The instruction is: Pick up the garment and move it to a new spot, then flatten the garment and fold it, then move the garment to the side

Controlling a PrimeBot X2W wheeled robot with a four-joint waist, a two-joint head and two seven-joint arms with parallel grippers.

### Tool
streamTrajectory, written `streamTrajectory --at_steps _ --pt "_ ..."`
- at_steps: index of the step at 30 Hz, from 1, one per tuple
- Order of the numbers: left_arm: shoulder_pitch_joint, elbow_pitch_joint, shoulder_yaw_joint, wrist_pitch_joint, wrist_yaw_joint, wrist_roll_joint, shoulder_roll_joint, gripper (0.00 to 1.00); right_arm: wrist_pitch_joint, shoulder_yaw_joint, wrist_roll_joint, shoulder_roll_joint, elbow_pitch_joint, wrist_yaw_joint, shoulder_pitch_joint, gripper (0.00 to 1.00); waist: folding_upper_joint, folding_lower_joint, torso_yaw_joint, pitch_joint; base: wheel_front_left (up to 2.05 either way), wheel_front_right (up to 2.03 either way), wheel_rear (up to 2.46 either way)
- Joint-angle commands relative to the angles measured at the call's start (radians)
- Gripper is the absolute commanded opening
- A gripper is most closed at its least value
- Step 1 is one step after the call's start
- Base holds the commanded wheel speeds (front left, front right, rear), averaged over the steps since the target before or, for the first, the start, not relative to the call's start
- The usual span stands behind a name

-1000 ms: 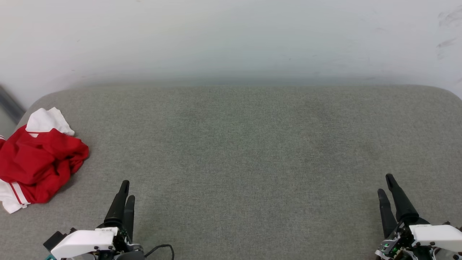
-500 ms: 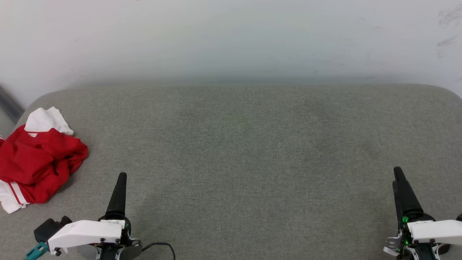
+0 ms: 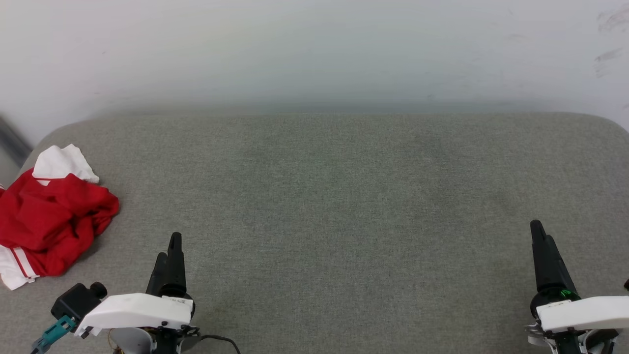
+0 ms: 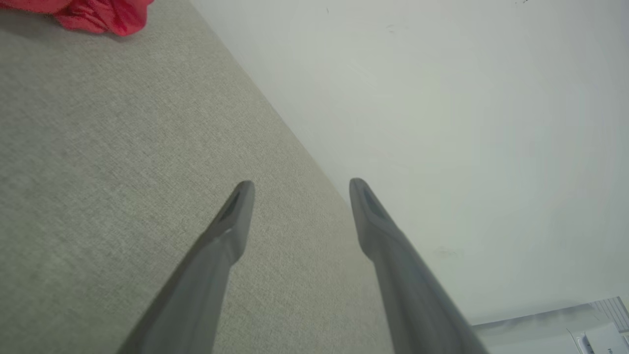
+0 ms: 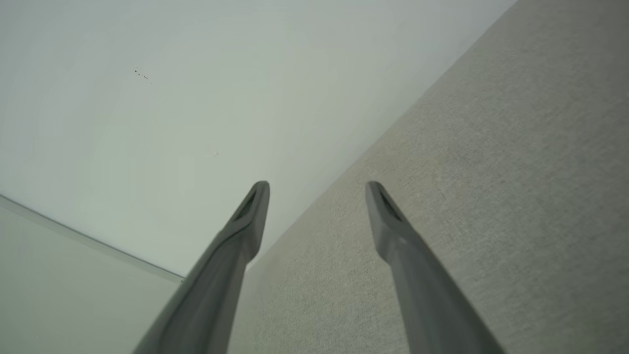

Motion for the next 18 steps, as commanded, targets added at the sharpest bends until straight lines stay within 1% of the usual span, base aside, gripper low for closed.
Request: streamTrajectory --at_steps 1,7,18 --pt "-0.001 -0.023 -0.007 -0.013 0.009 0.052 0.002 1.00 -0.012 0.005 -0.057 -0.001 -0.028 0.000 0.001 1.00 0.0000 0.0000 0.000 0.001 0.00 0.00 0.00" --pt "0.004 -0.033 -0.029 -0.034 0.023 0.163 0.003 1.00 -0.033 0.017 -0.176 -0.001 -0.046 0.000 0.015 1.00 0.0000 0.0000 0.000 0.002 0.00 0.00 0.00" --pt "0.020 -0.048 -0.060 -0.070 0.046 0.327 0.003 1.00 -0.069 0.022 -0.341 -0.001 -0.060 0.000 0.041 1.00 0.0000 0.0000 0.000 0.002 0.00 0.00 0.00"
